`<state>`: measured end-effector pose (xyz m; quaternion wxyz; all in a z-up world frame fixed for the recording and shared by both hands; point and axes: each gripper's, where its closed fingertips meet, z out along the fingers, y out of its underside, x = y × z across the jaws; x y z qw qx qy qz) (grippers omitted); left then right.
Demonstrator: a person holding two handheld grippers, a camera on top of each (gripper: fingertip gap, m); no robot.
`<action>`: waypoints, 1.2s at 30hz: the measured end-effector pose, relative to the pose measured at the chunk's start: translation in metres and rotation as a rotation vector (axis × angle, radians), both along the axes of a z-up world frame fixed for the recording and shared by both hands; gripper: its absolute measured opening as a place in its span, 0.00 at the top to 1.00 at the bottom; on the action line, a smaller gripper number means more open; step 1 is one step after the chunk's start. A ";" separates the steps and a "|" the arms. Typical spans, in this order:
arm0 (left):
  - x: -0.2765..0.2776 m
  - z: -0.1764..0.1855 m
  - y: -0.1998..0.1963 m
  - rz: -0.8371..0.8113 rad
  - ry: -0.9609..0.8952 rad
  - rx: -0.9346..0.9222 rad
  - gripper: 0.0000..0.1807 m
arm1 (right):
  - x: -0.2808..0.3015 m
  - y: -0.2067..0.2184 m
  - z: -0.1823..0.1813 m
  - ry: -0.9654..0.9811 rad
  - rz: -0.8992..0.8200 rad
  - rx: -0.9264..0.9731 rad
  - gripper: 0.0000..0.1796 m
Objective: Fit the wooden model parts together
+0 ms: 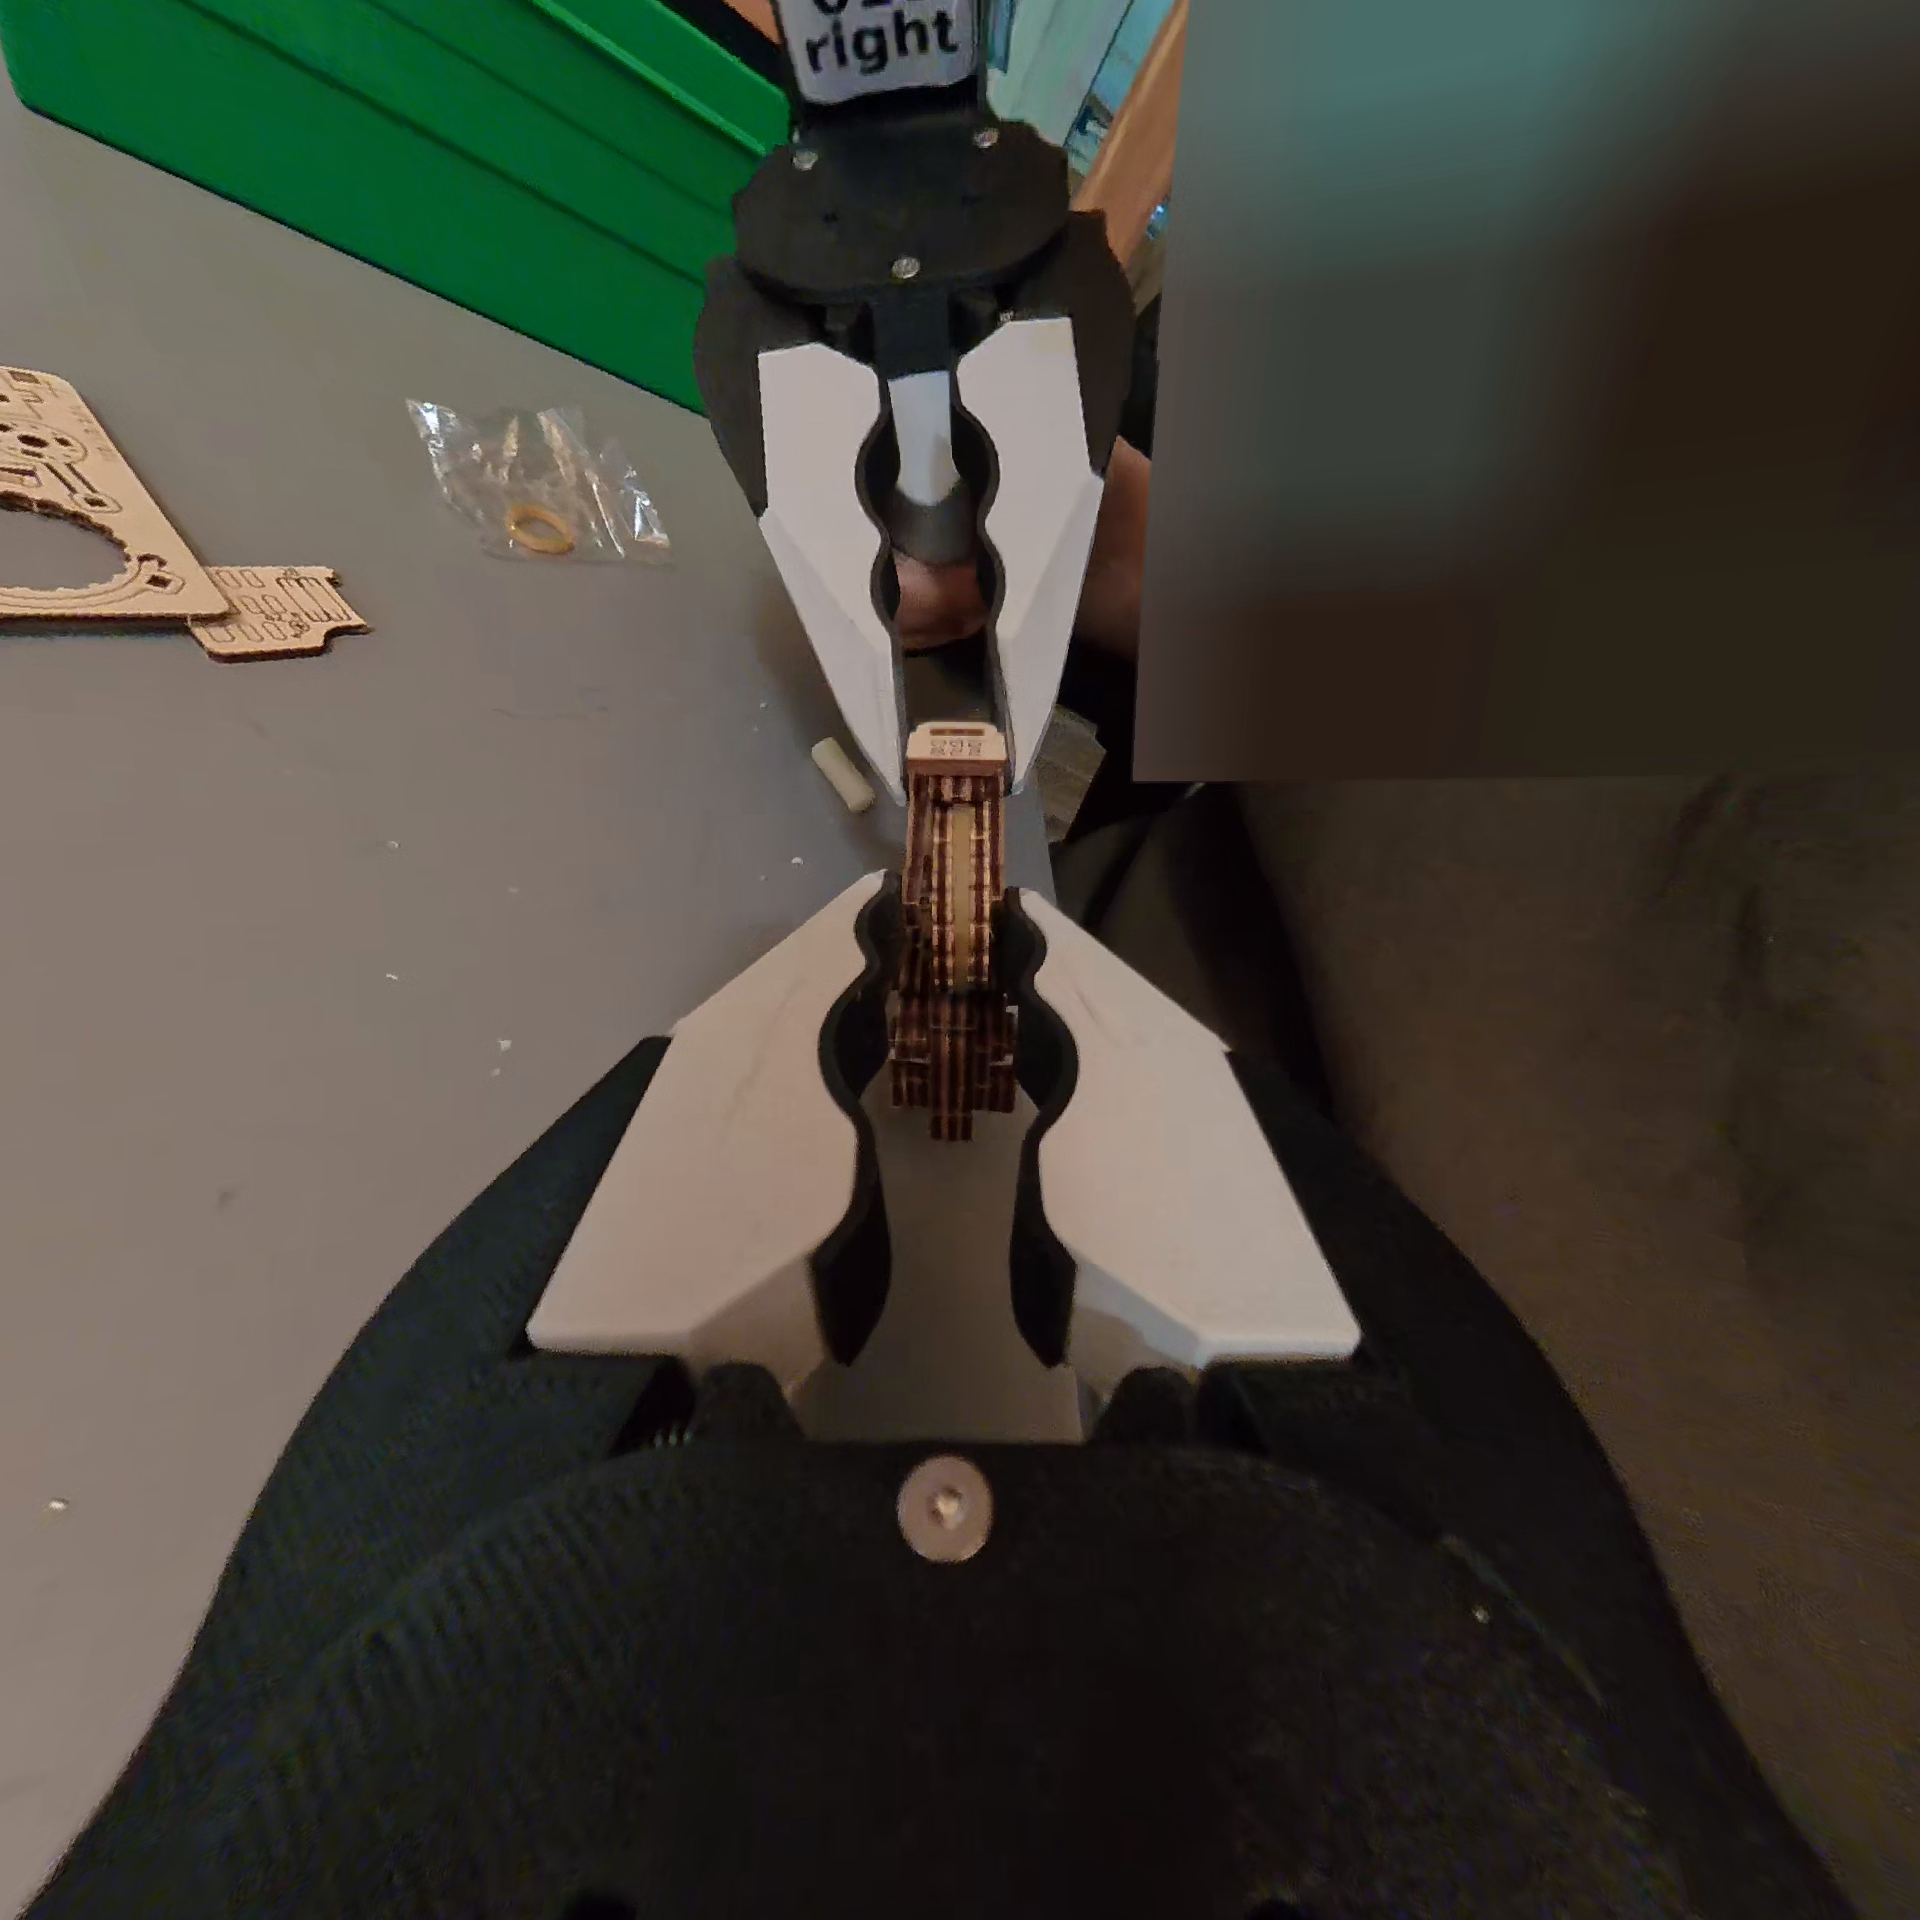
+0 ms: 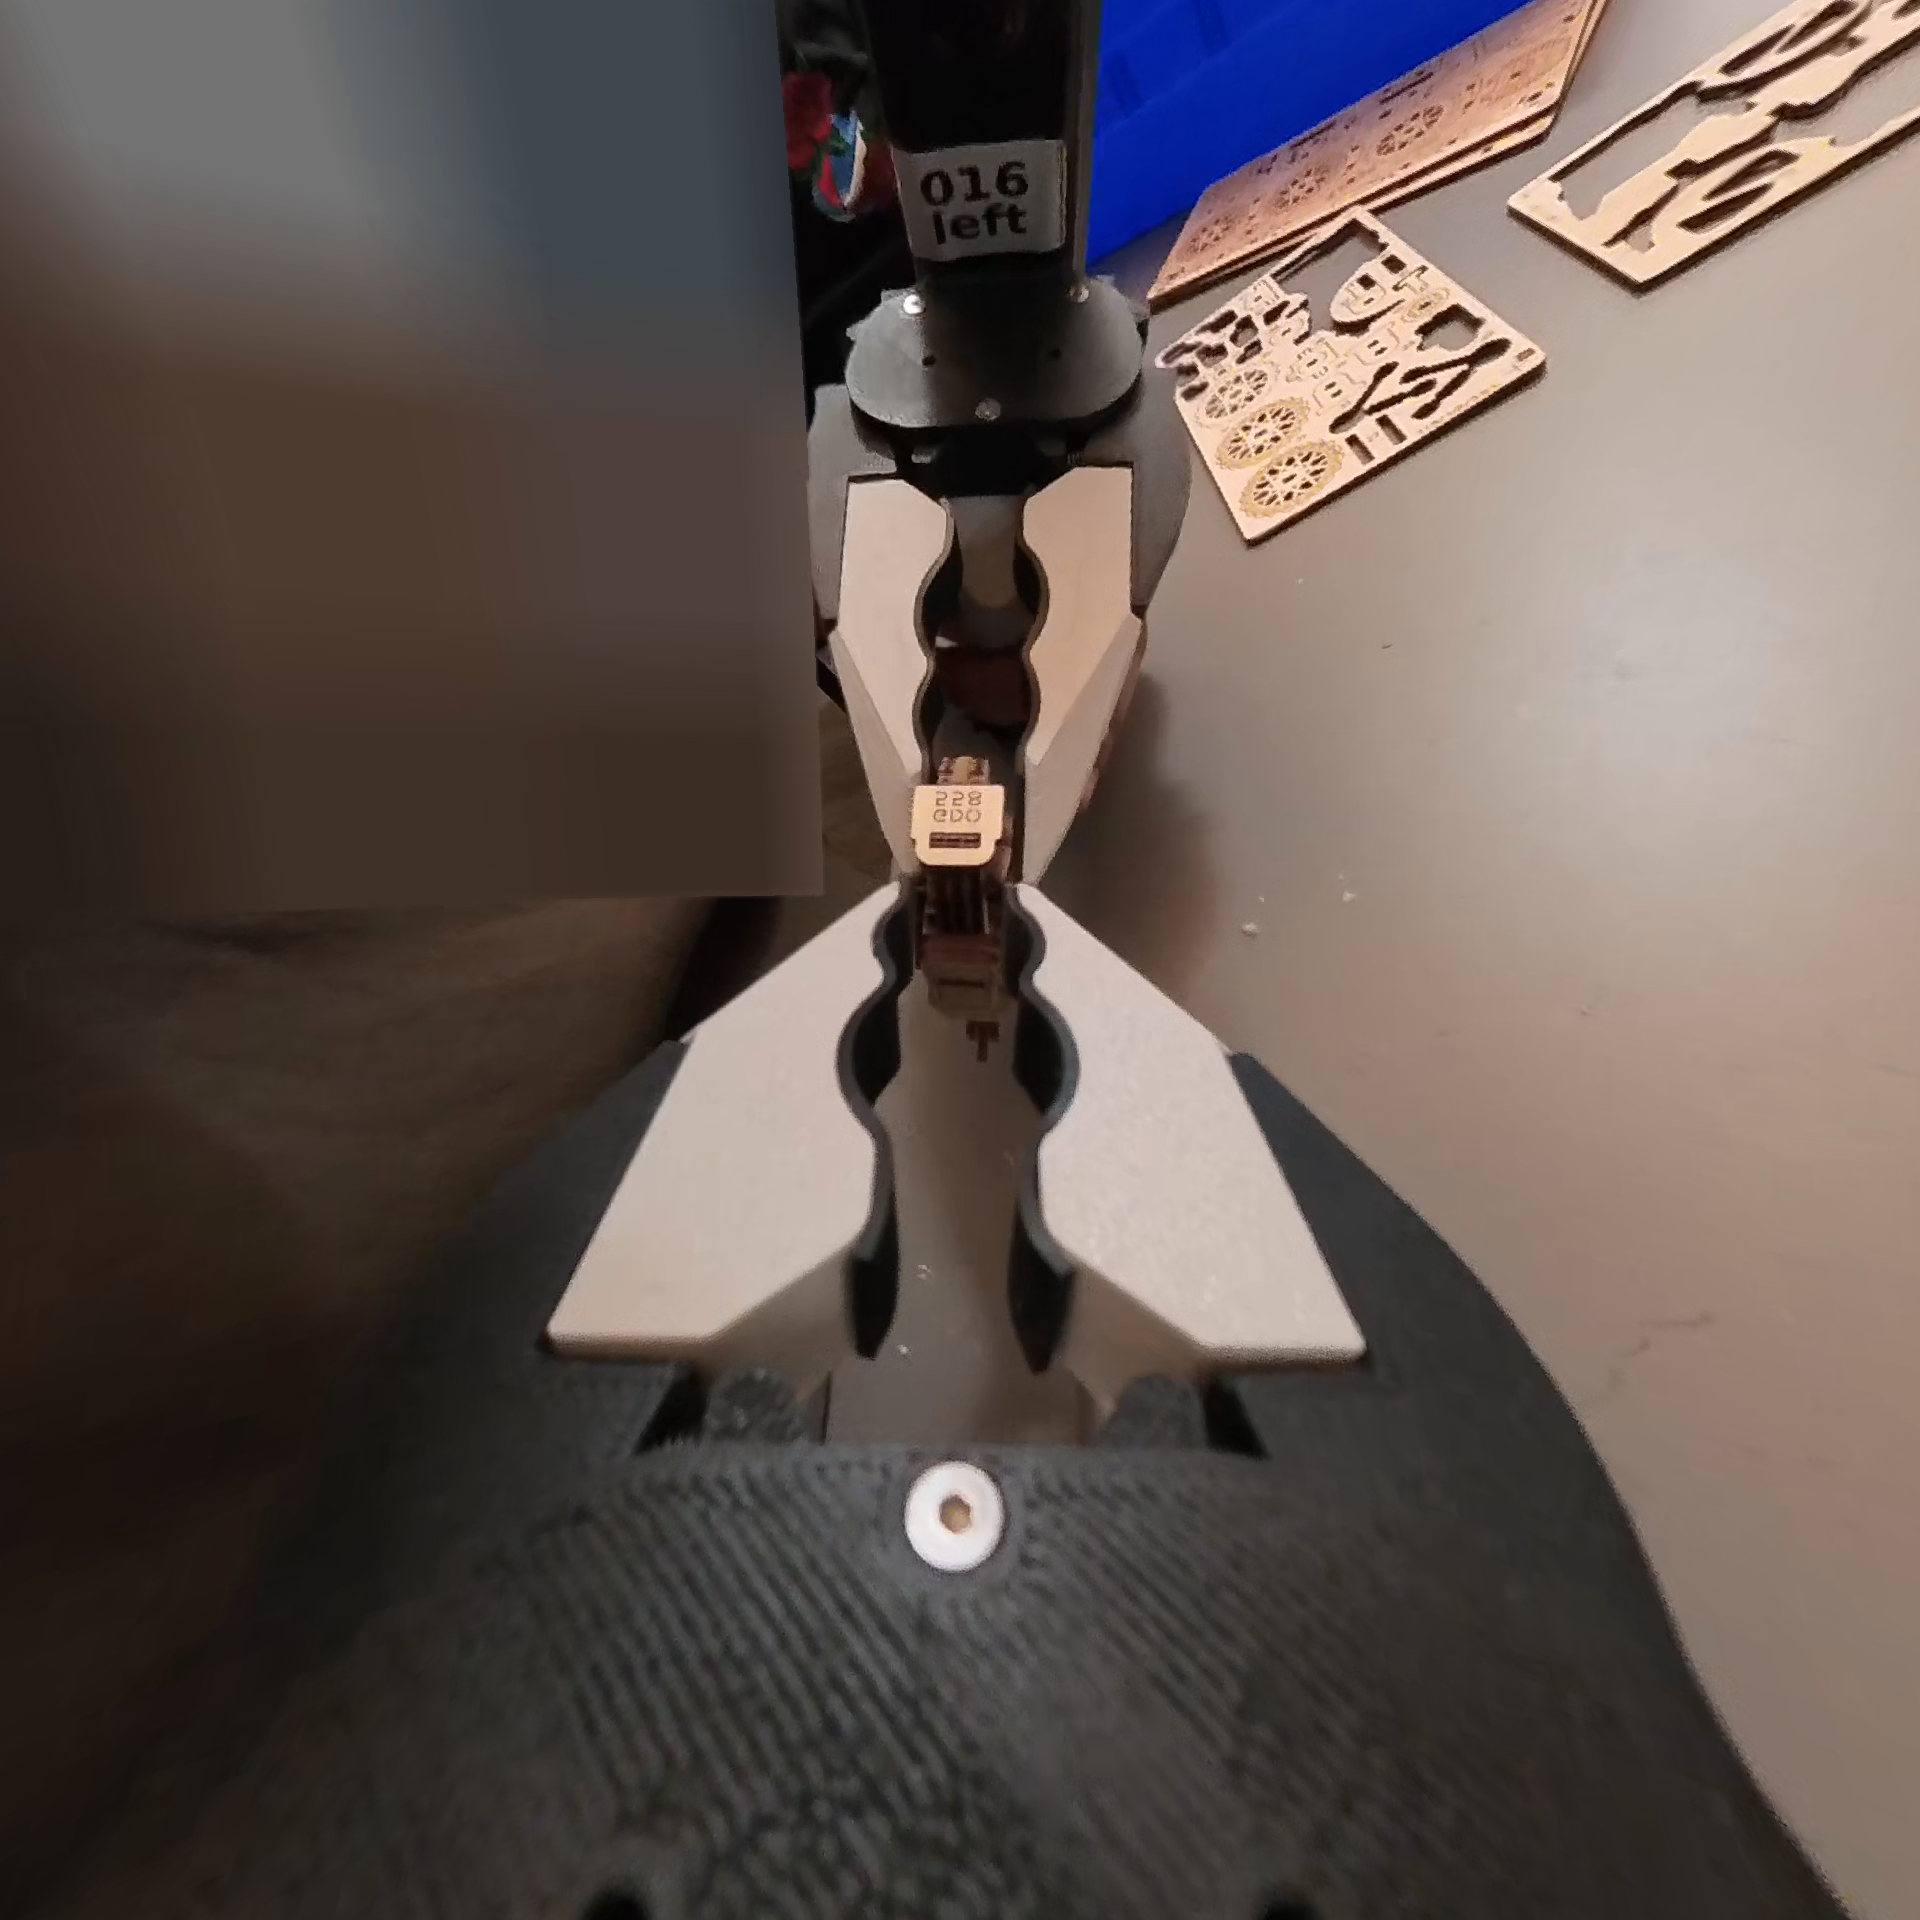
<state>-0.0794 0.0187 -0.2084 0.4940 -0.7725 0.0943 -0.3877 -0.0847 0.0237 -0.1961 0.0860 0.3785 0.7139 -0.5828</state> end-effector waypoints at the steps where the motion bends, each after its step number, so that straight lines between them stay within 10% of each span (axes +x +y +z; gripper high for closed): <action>1: 0.000 0.000 0.000 -0.002 -0.001 -0.002 0.92 | 0.000 0.000 -0.001 0.001 -0.001 0.013 0.92; 36: -0.014 0.006 0.002 0.052 -0.118 -0.036 0.86 | -0.011 0.004 0.001 0.045 -0.076 0.050 0.93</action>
